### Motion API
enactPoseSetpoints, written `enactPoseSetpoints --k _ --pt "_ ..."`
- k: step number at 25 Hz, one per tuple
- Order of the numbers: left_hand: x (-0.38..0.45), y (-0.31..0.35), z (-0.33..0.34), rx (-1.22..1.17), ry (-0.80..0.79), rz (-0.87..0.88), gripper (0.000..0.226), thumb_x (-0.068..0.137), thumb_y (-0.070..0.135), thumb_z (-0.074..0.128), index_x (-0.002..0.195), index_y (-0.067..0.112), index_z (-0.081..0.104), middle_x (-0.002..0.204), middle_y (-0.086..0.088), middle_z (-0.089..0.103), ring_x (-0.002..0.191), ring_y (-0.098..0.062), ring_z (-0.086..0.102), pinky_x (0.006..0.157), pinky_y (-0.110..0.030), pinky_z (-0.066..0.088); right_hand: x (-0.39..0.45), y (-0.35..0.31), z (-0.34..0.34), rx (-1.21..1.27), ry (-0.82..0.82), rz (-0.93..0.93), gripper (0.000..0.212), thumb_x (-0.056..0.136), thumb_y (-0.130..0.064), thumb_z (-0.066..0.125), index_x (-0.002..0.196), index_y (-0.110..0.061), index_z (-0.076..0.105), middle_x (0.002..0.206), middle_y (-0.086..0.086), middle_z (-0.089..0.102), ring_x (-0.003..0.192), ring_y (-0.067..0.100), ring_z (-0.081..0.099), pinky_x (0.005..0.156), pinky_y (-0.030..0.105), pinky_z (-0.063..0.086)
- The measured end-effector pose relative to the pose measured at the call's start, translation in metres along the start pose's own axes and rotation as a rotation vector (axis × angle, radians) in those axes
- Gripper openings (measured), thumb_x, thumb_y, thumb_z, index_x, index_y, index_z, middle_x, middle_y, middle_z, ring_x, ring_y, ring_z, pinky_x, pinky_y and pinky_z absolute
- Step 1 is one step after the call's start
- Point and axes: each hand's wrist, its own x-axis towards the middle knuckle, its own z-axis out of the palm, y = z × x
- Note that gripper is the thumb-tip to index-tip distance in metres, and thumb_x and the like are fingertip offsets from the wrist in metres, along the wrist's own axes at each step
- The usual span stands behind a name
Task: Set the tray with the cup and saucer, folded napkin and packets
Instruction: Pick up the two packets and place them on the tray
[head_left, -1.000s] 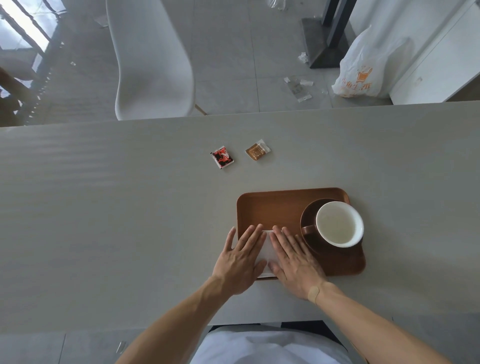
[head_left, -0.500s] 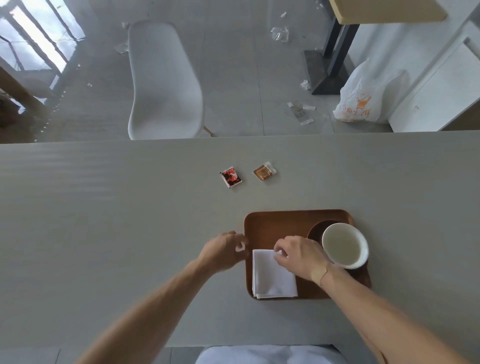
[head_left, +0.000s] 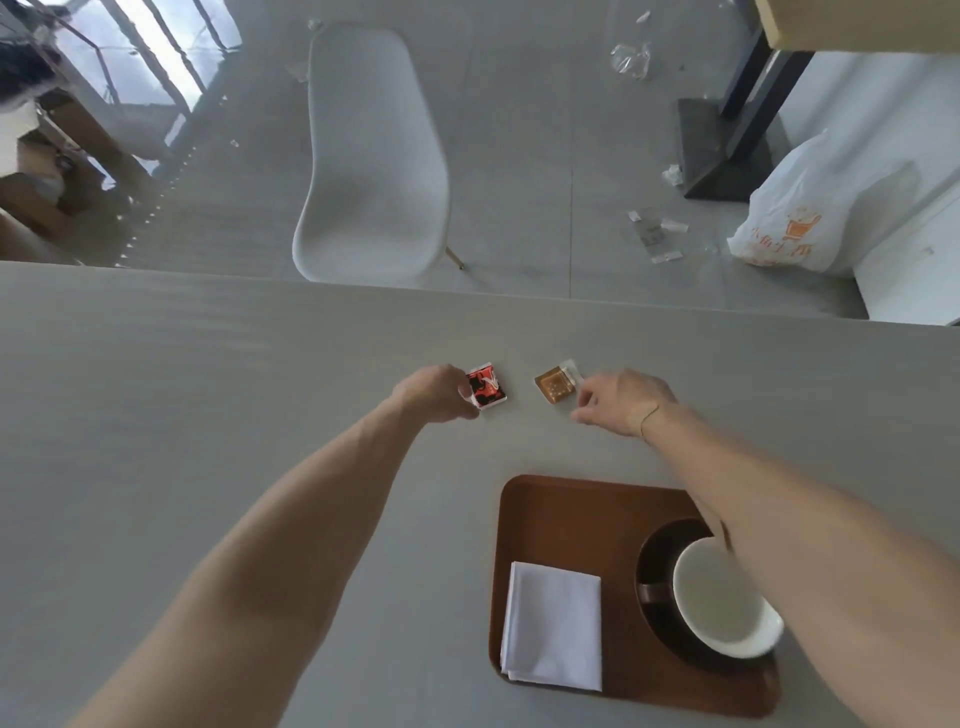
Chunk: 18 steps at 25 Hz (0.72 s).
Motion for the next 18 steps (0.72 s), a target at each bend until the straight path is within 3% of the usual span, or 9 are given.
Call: enactPoseSetpoints --k 4,8,12,18 --pt "0.029 0.013 -0.004 0.051 0.073 -0.069 0.044 0.080 0.043 0.070 0.120 0.029 0.061 0.120 0.001 0.063 0.112 -0.024 0.057 0.087 -0.034 0.045 0.044 -0.004 -0.005 0.103 0.120 0.171 0.038 0.087 -0.046 0.059 0.108 -0.016 0.067 0.112 0.011 0.068 0.104 0.030 0.063 0.078 0.030 0.046" --pt "0.046 0.022 0.005 0.102 0.149 -0.052 0.056 0.080 0.043 0.072 0.130 0.027 0.054 0.130 -0.004 0.053 0.125 -0.025 0.045 0.094 -0.039 0.037 0.069 -0.018 0.009 0.151 0.161 0.241 0.043 0.080 -0.049 0.066 0.105 -0.014 0.064 0.113 0.011 0.065 0.106 0.031 0.062 0.078 0.032 0.043" --pt "0.052 0.023 0.010 0.134 0.186 -0.046 0.053 0.079 0.041 0.072 0.126 0.024 0.056 0.126 -0.007 0.052 0.121 -0.027 0.046 0.090 -0.039 0.037 0.078 -0.032 0.026 0.220 0.169 0.342 0.063 0.076 -0.051 0.071 0.123 -0.013 0.050 0.124 0.009 0.051 0.117 0.031 0.052 0.094 0.040 0.042" --pt "0.052 0.014 0.017 0.040 0.197 -0.023 0.044 0.080 0.041 0.072 0.117 0.021 0.058 0.120 -0.006 0.052 0.116 -0.027 0.047 0.085 -0.038 0.038 0.082 -0.038 0.036 0.394 0.183 0.422 0.059 0.078 -0.037 0.073 0.125 -0.013 0.046 0.128 0.011 0.046 0.121 0.032 0.045 0.093 0.044 0.042"
